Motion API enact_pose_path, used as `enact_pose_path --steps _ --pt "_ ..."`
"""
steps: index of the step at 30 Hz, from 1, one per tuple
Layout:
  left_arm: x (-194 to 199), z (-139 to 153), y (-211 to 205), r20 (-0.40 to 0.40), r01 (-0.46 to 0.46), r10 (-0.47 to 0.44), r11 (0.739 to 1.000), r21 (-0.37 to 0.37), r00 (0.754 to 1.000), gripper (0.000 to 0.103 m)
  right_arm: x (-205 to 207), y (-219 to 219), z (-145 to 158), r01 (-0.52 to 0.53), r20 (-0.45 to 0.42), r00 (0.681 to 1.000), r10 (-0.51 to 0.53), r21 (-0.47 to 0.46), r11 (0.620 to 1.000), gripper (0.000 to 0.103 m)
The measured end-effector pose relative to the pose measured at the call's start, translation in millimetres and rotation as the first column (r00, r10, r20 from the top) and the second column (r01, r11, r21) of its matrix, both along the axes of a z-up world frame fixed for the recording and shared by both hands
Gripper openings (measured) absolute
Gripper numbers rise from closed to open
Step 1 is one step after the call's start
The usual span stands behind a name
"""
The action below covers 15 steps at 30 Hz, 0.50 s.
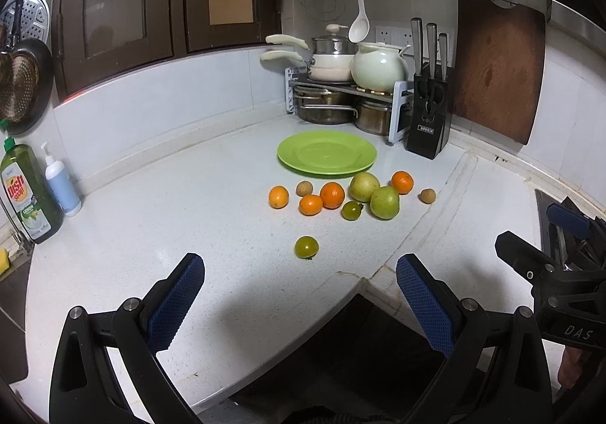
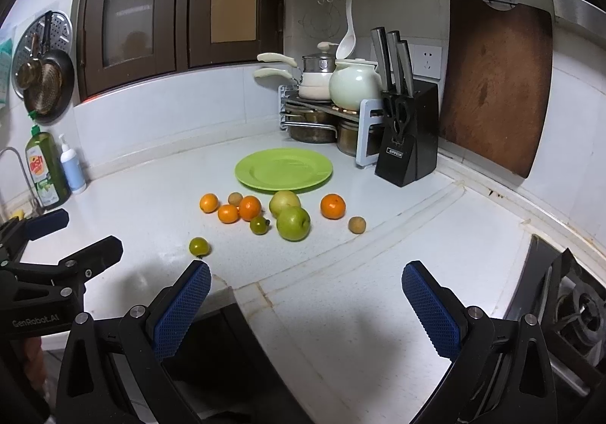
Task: Organize fruits
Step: 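Move left tool to the yellow-green citrus while right tool approaches the green apple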
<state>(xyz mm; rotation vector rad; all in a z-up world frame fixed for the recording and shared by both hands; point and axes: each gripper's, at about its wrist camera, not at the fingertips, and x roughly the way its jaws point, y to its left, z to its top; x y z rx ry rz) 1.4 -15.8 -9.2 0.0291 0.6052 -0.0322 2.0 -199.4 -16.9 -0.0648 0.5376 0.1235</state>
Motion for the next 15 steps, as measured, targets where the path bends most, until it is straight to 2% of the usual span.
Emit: enact_pose_path --steps 9,15 --pt "20.2 -12.8 10.8 -0.036 0.000 -0.001 1.000 -0.006 0.999 0.102 20.0 7.5 -14.4 -0.007 -0.049 0.999 0.006 -0.020 1.000 0.102" --pt "40.1 -27.0 16.0 -0.080 -0.005 0.003 1.000 -0.020 0.997 0.090 41.2 13.3 -28.2 -0.022 -0.105 0.994 0.020 -0.016 1.000 0.102"
